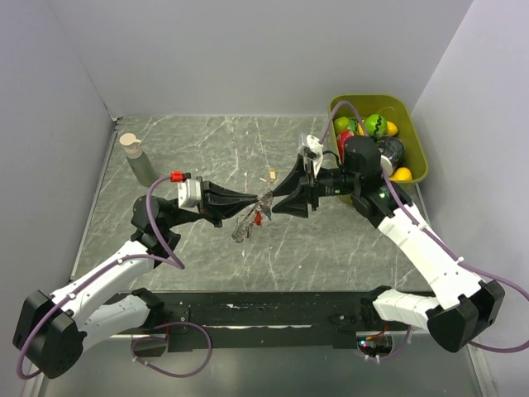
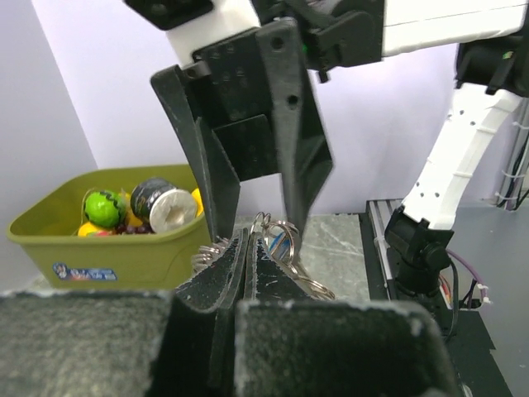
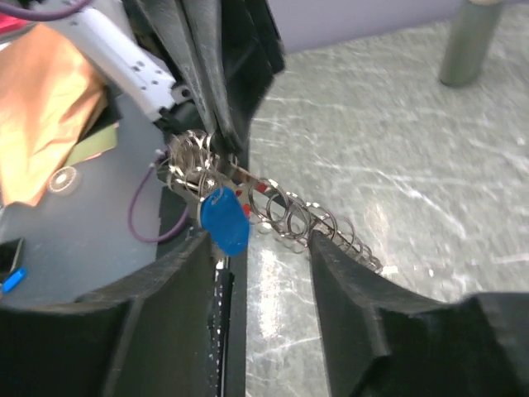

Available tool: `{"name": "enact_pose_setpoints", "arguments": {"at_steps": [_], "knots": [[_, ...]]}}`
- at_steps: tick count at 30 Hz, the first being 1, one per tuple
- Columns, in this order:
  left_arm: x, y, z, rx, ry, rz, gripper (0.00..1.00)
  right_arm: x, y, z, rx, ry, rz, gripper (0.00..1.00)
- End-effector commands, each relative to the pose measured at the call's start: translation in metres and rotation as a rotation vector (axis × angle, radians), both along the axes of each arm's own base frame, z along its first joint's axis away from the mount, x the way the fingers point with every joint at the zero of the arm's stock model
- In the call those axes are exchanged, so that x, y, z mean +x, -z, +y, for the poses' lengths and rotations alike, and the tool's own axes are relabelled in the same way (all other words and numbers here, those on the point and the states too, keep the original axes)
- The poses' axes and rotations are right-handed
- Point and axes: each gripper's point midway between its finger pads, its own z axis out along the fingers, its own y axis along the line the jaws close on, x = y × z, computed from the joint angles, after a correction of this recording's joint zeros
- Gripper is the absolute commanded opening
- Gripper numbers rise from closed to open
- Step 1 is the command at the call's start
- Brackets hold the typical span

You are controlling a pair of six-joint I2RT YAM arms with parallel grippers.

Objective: Put the keys on the keyring

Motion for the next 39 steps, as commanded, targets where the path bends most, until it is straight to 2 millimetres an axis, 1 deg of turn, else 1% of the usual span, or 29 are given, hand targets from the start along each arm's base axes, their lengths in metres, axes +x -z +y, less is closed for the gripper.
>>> {"name": "enact_pose_setpoints", "arguments": {"at_steps": [1,2,3,4,6,8,10,13,16,18,20,21,24,25,27,28,30,31,33,34,35,39], "knots": [[-0.001,-0.029,0.005,-0.058,-0.037,-0.077,0.01,0.011,-0.013,-0.012,0.025,0.176,-0.090,0.66],[0.000,-0.029,0.005,-0.056,-0.041,-0.081,0.01,0.011,-0.011,-0.014,0.027,0.194,-0.087,0.68],[0.001,-0.029,0.005,-0.055,-0.047,-0.080,0.01,0.009,-0.019,-0.017,0.051,0.212,-0.120,0.70],[0.002,-0.028,0.005,-0.050,-0.050,-0.077,0.01,0.009,-0.021,-0.019,0.053,0.228,-0.131,0.71],[0.003,-0.029,0.006,-0.050,-0.057,-0.077,0.01,0.006,-0.025,-0.021,0.061,0.232,-0.135,0.72],[0.004,-0.029,0.006,-0.054,-0.065,-0.074,0.01,0.003,-0.026,-0.020,0.066,0.220,-0.128,0.69],[0.006,-0.028,0.006,-0.054,-0.072,-0.070,0.01,-0.001,-0.025,-0.015,0.066,0.191,-0.118,0.66],[0.007,-0.027,0.006,-0.057,-0.078,-0.065,0.01,-0.008,-0.021,-0.004,0.059,0.142,-0.101,0.63],[0.008,-0.027,0.006,-0.059,-0.078,-0.063,0.01,-0.008,-0.017,0.005,0.050,0.124,-0.088,0.61],[0.008,-0.027,0.006,-0.058,-0.078,-0.061,0.01,-0.004,-0.015,0.007,0.050,0.139,-0.094,0.61],[0.008,-0.027,0.006,-0.057,-0.077,-0.062,0.01,-0.004,-0.014,0.010,0.052,0.147,-0.074,0.61],[0.008,-0.027,0.006,-0.055,-0.077,-0.059,0.01,0.000,-0.012,0.010,0.045,0.168,-0.071,0.61],[0.008,-0.026,0.006,-0.055,-0.078,-0.058,0.01,-0.001,-0.013,0.014,0.050,0.156,-0.072,0.59],[0.008,-0.027,0.006,-0.058,-0.080,-0.061,0.01,-0.002,-0.013,0.015,0.051,0.146,-0.069,0.52],[0.008,-0.028,0.007,-0.061,-0.082,-0.060,0.01,-0.002,-0.011,0.018,0.045,0.140,-0.049,0.44],[0.008,-0.028,0.007,-0.062,-0.081,-0.060,0.01,-0.001,-0.010,0.019,0.044,0.139,-0.041,0.37],[0.007,-0.028,0.007,-0.064,-0.080,-0.059,0.01,0.000,-0.006,0.021,0.040,0.137,-0.028,0.33],[0.007,-0.029,0.007,-0.064,-0.078,-0.060,0.01,0.000,-0.006,0.021,0.044,0.134,-0.025,0.25],[0.006,-0.029,0.007,-0.068,-0.075,-0.060,0.01,-0.001,-0.005,0.022,0.043,0.129,-0.018,0.15],[0.006,-0.029,0.007,-0.069,-0.075,-0.058,0.01,-0.001,-0.003,0.022,0.042,0.124,-0.018,0.05],[0.006,-0.031,0.008,-0.075,-0.076,-0.060,0.01,-0.001,-0.002,0.022,0.039,0.124,-0.016,0.01],[0.003,-0.034,0.010,-0.090,-0.075,-0.065,0.01,-0.002,0.006,0.022,0.027,0.120,-0.007,0.00]]}}
